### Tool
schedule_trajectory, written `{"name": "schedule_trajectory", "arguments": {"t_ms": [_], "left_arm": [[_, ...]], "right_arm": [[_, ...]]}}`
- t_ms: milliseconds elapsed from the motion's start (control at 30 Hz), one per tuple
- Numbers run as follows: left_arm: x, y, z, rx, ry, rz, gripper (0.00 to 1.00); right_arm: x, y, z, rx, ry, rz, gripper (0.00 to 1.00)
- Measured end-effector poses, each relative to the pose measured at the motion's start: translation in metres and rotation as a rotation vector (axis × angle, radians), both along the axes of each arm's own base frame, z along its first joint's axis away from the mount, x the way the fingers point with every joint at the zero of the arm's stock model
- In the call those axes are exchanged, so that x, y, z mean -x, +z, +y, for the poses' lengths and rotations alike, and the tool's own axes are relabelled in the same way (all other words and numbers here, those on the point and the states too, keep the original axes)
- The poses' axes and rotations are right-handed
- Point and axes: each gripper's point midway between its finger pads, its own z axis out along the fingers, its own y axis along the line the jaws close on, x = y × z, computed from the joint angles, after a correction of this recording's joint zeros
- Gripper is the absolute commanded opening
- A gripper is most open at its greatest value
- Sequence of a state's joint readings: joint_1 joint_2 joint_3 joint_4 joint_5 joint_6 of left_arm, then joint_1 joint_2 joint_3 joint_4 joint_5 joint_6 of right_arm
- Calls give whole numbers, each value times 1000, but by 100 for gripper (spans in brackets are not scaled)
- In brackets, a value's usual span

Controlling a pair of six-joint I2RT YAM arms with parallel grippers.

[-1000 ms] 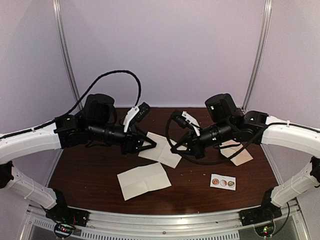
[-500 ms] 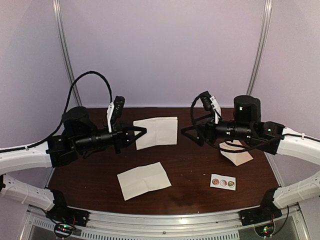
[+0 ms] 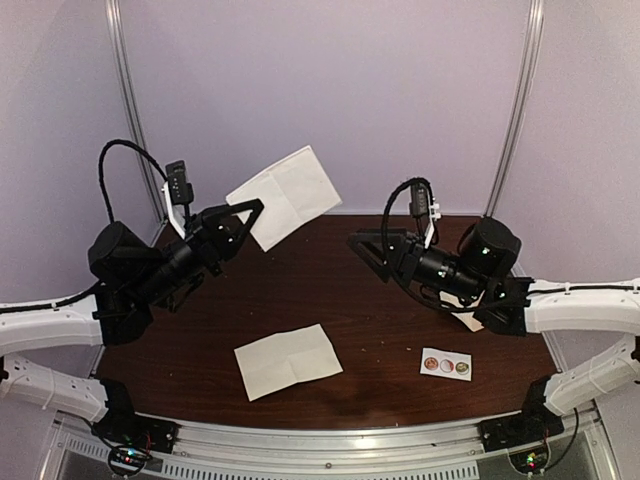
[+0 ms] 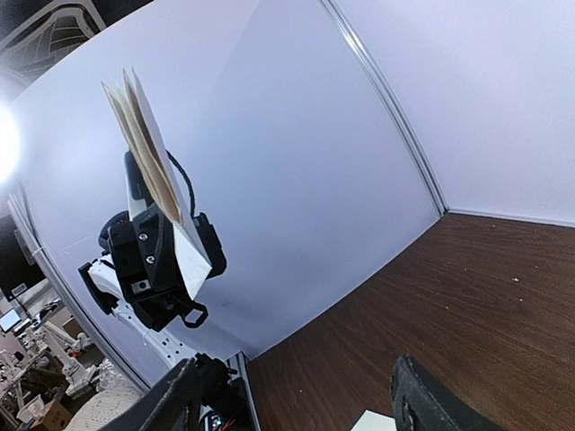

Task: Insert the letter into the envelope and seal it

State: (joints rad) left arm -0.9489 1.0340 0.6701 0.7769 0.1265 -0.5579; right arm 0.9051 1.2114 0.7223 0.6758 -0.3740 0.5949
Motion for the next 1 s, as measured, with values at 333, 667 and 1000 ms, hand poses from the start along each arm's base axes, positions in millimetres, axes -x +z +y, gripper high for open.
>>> {"name": "schedule_trajectory", "arguments": {"t_ms": [333,667,1000], "left_arm": [[0,3,-8,69,-56,15,0],[4,5,-11,90,-95,17,0],[6,5,-12,90,-110,20,0]], "right_arm": [[8,42,30,-144,105,-91,33],[14,59,33,-190,134,-154,13],[17,62,33,-195,141,-178,0]]}}
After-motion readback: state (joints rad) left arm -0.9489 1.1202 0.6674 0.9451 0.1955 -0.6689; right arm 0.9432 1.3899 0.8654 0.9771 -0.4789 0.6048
